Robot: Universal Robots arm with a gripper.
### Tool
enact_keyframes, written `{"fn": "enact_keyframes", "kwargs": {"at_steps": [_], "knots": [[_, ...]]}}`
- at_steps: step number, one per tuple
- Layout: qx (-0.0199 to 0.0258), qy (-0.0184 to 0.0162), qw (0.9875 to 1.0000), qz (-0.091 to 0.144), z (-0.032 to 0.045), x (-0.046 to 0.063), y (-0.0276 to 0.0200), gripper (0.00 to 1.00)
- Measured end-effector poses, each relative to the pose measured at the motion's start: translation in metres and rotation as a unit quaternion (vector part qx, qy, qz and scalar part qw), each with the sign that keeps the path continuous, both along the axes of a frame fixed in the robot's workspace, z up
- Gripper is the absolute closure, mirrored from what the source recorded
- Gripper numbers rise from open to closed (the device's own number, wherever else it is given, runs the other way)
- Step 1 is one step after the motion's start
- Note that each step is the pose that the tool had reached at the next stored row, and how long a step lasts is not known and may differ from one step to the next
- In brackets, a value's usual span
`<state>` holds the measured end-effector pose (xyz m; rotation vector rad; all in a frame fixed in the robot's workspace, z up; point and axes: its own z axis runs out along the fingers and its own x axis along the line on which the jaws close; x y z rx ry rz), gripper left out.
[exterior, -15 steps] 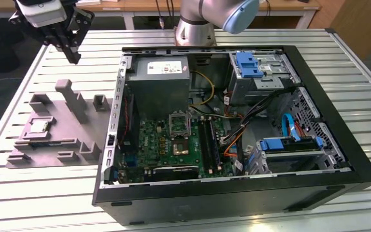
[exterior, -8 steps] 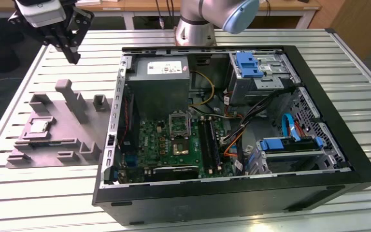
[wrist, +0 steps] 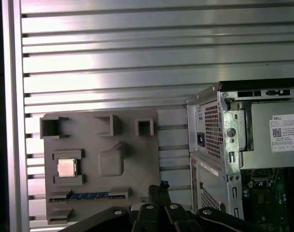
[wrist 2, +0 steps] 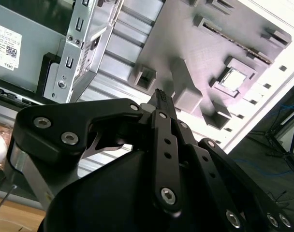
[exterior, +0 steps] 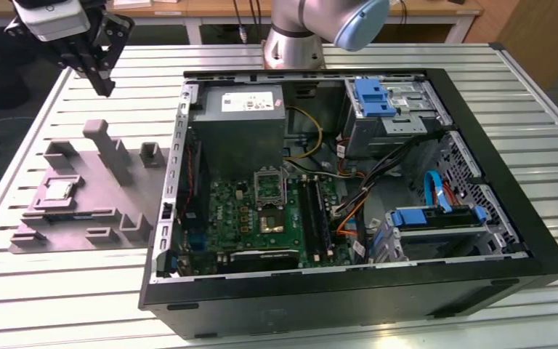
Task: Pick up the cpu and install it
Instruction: 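Reach for the cpu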
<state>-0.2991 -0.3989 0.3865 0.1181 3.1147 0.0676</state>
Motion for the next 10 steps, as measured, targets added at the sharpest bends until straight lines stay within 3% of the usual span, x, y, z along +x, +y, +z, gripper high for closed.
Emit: {"fn": "enact_keyframes", "kwargs": {"at_steps": [10], "knots": [[0.0000, 0.0000, 1.0000, 0.000, 0.0000, -0.014, 0.0000, 0.89]]}}
